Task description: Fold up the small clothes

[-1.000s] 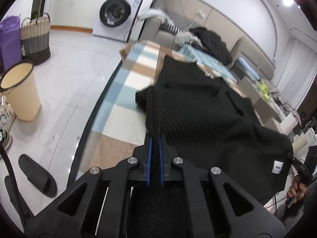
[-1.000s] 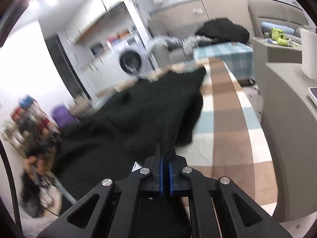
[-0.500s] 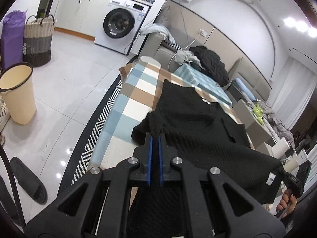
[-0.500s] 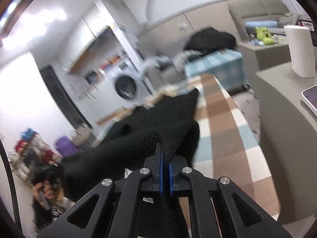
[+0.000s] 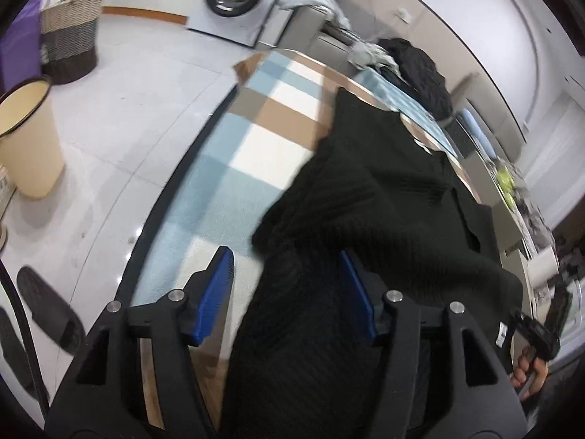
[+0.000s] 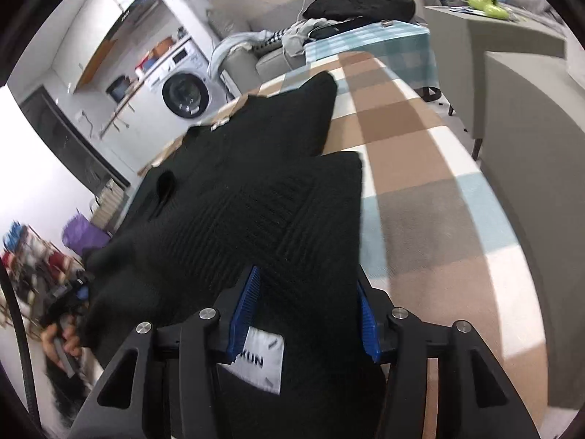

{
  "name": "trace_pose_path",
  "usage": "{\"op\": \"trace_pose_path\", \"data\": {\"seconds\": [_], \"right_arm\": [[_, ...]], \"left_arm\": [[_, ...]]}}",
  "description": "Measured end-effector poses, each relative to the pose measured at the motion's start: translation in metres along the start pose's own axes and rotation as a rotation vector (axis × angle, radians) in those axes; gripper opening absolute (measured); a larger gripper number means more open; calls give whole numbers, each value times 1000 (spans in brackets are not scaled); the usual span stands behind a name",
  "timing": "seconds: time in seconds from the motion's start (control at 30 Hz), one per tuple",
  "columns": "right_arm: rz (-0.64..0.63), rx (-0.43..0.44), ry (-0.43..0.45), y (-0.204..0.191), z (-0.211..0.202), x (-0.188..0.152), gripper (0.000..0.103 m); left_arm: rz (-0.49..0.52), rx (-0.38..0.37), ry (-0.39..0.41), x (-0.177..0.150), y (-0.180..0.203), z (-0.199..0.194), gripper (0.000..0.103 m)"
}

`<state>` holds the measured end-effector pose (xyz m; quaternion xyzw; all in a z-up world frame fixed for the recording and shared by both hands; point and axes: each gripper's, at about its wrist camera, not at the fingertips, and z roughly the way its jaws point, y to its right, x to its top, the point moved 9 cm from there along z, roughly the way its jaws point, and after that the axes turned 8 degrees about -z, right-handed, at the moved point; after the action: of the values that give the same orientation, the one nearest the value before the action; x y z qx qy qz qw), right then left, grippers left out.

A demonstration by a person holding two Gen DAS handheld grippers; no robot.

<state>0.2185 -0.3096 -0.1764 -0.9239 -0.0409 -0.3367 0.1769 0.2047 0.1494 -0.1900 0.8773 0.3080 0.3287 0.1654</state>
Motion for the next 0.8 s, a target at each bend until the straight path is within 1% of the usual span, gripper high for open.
{"op": "trace_pose_path", "data": {"seconds": [0.03,0.07,0.1,0.13,0.17,0.2,0.23,0.27,0.37,0.43,0.5,0.53,0.6,0.63,0.67,0.7,0.8], "right_arm": [[-26,-8,-7,-4,6,1,49],[-63,-25,-6,-8,10,4,43],[-96,-43,-11,-11,13,5,40],[-118,-56,-9,-12,16,7,32],[-120,-54,-2,-13,17,10,26],[-116,-56,0,-12,18,12,23],[-105,-56,-4,-9,19,14,20],[-91,-58,-6,-5,19,15,19],[-54,-102,-8,13,17,20,18],[-24,-92,-16,20,15,22,19],[-6,-77,-26,22,12,21,26],[1,-71,-27,23,9,20,31],[5,-60,-22,24,0,15,33],[4,-48,-14,23,-7,11,35],[3,-39,-12,23,-12,6,40],[4,-31,-8,23,-19,0,43],[3,-33,-15,24,-32,-18,43]], "left_arm": [[7,-3,-10,-1,4,5,56],[19,2,-7,0,7,8,56],[38,11,-10,-1,11,12,52],[63,17,-13,-1,16,16,46],[80,17,-16,-2,20,18,31],[101,14,-28,-4,25,21,22],[116,11,-35,-7,30,23,21],[129,12,-36,-9,34,23,20],[159,0,-58,-20,45,24,20],[151,1,-58,-22,46,24,21],[125,1,-63,-23,42,22,29],[108,3,-66,-24,38,19,31],[70,3,-69,-26,31,10,40],[59,3,-67,-29,27,5,42],[56,4,-64,-31,25,0,44],[57,10,-58,-33,23,-5,44],[69,27,-53,-46,17,-20,44]]}}
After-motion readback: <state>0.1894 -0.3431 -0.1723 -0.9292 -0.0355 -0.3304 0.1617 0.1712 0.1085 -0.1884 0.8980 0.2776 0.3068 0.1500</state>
